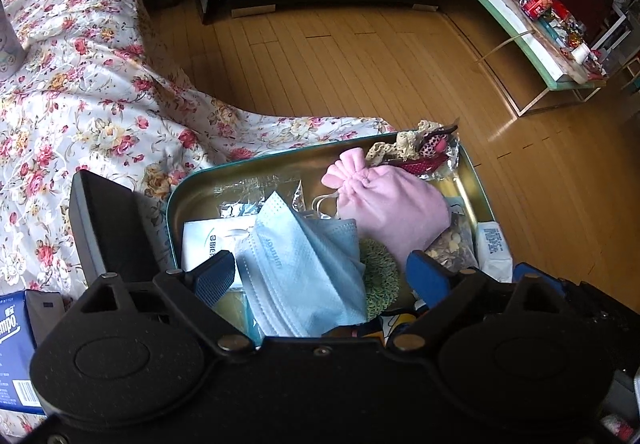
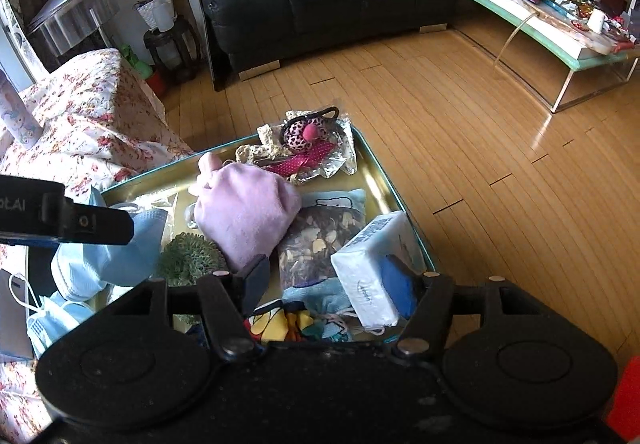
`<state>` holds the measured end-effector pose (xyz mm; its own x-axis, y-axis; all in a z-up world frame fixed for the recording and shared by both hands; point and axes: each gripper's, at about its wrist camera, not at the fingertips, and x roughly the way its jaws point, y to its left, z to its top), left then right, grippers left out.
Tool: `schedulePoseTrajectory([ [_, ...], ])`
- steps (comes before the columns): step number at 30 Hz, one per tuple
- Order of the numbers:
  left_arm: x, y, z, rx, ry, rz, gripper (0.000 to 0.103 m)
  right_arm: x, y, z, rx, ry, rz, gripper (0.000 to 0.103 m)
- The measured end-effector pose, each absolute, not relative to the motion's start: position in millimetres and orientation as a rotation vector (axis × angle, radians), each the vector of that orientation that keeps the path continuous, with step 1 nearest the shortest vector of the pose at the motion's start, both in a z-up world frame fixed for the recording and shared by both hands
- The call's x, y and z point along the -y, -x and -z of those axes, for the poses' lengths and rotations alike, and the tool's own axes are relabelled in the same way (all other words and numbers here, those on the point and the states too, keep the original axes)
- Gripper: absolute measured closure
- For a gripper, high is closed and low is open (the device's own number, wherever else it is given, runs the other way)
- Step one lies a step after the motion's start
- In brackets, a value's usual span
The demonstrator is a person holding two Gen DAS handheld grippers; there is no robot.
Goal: Organize soft objects
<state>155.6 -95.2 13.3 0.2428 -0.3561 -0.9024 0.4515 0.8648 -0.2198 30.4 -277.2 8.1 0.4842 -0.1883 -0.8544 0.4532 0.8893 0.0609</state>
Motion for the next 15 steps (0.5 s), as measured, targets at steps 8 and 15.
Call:
schedulePoseTrajectory([
  [8,96.2,-151.7,-28.3,-1.159,-0.097,0.553,0.014,279.6,-26.7,-18.8,-0.955,-0.299,0.403,0.041],
  [15,87.2,-146.4,-40.4,-1.12,-0.091,0.53,0.014,275.6,-22.2,-27.4,-0.934,-0.287,0.403,0.041],
])
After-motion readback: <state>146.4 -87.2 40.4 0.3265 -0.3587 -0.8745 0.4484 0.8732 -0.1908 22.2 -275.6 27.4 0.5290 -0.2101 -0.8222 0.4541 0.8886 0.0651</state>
